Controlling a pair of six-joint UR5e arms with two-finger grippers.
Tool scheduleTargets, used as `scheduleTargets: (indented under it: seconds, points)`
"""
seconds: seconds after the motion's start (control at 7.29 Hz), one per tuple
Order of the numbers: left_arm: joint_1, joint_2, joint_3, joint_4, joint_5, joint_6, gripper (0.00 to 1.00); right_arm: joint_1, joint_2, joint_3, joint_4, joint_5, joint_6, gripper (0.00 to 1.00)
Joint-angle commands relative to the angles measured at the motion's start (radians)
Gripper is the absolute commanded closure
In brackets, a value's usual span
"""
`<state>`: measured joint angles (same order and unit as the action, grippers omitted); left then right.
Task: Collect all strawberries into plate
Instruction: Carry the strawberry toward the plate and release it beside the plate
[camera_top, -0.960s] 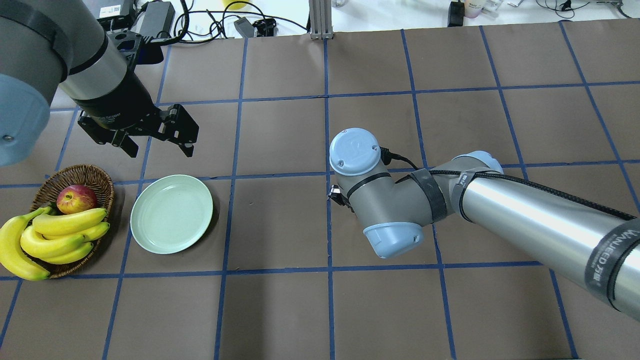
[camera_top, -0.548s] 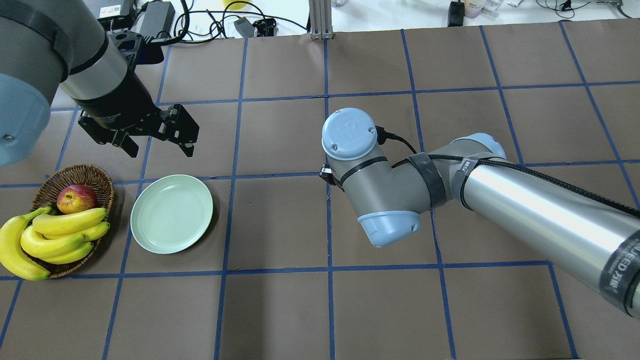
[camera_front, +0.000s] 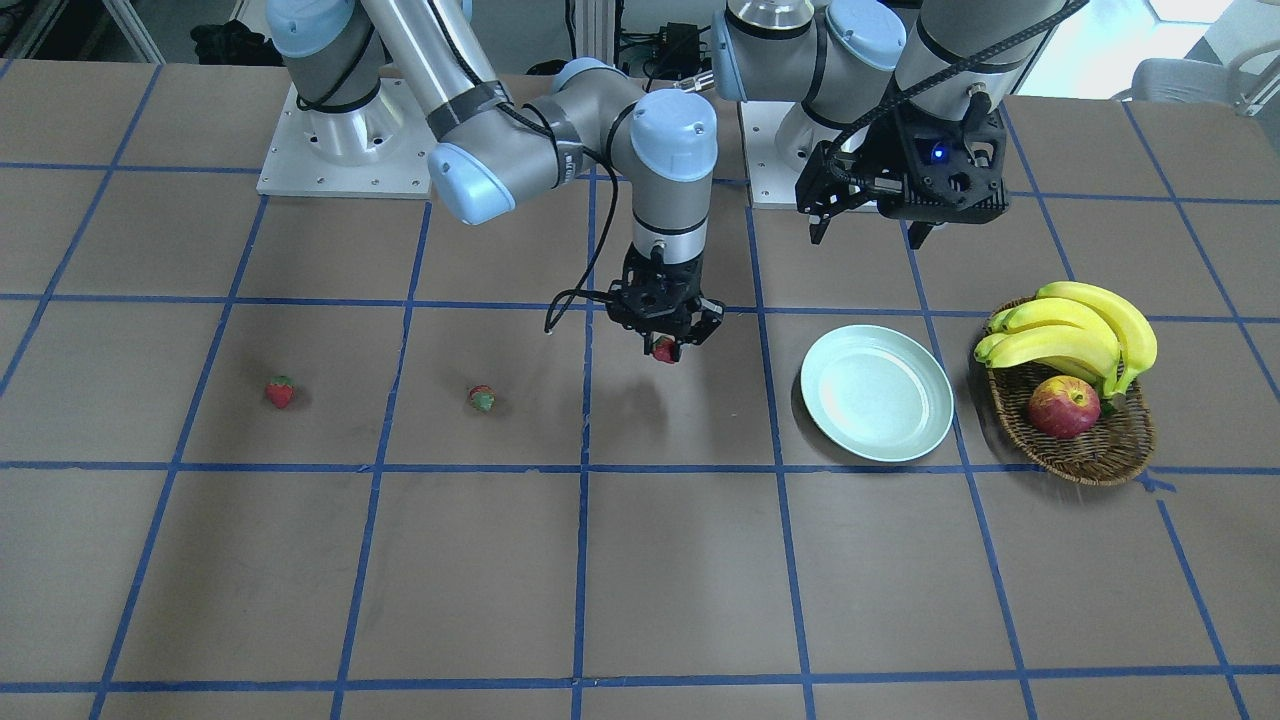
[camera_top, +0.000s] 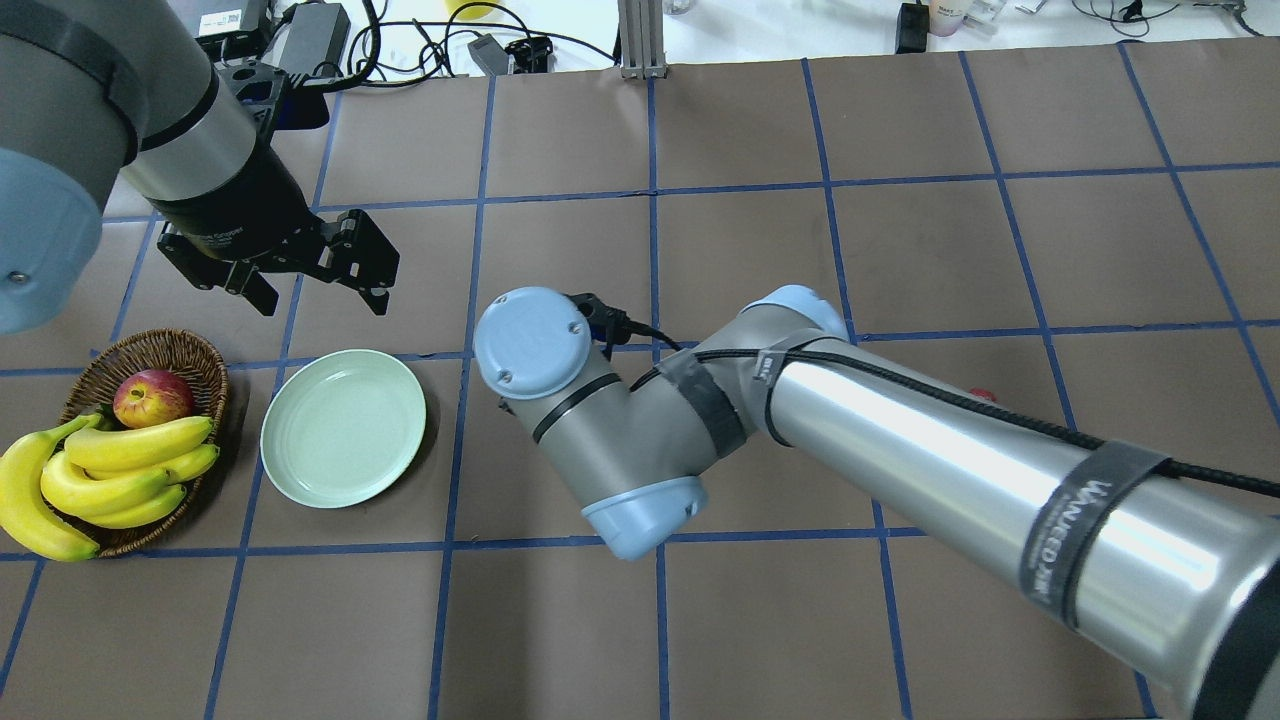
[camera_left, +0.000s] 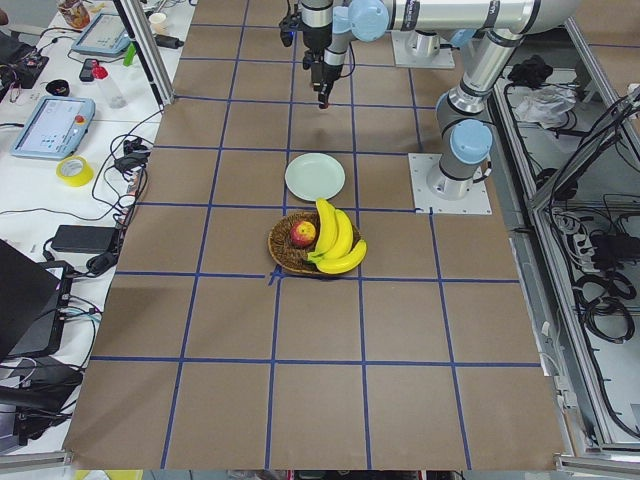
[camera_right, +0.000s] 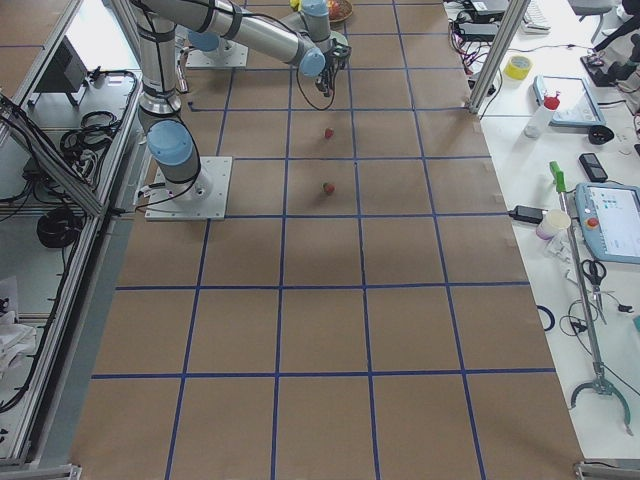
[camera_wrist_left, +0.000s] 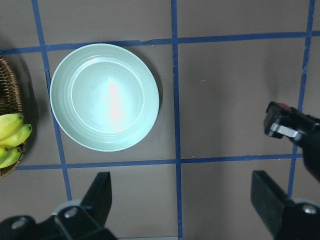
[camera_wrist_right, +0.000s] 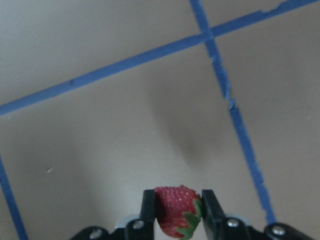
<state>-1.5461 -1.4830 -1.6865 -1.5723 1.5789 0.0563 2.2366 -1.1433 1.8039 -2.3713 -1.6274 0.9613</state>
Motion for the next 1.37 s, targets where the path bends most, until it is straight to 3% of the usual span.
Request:
scheduleTargets:
  seconds: [0.0,0.14,0.41,0.55,0.69,0.82,0.96,1.1,1.23]
  points:
    - [0.0,0.001,0.001,0.0,0.001,0.0,0.0,0.049,0.077,-0.049,0.0,-0.006,0.021,0.87]
    - [0.001,0.001,0.001,-0.002,0.001,0.0,0.0,0.049,0.082,-0.044,0.0,-0.011,0.019,0.78]
    - [0.0,0.001,-0.001,-0.002,0.001,0.0,0.0,0.049,0.083,-0.031,0.004,-0.049,0.022,0.23]
    - [0.0,0.001,-0.001,-0.002,0.0,0.0,0.0,0.047,0.071,-0.031,0.007,-0.051,0.013,0.14]
    - [0.0,0.001,-0.001,-0.002,0.001,0.0,0.0,0.038,0.053,-0.032,0.009,-0.055,-0.09,0.05]
    - [0.001,0.0,-0.001,-0.003,0.001,0.0,0.0,-0.016,0.013,-0.028,0.038,-0.063,-0.175,0.05]
    - [0.001,0.0,0.001,-0.002,0.001,0.0,0.0,-0.105,-0.053,-0.023,0.15,-0.069,-0.215,0.05]
    - [0.001,0.0,0.001,-0.002,0.001,0.0,0.0,-0.209,-0.108,-0.011,0.272,-0.093,-0.375,0.02]
    - [0.001,0.0,0.001,-0.002,0.003,0.0,0.0,-0.312,-0.125,0.002,0.305,-0.101,-0.504,0.02]
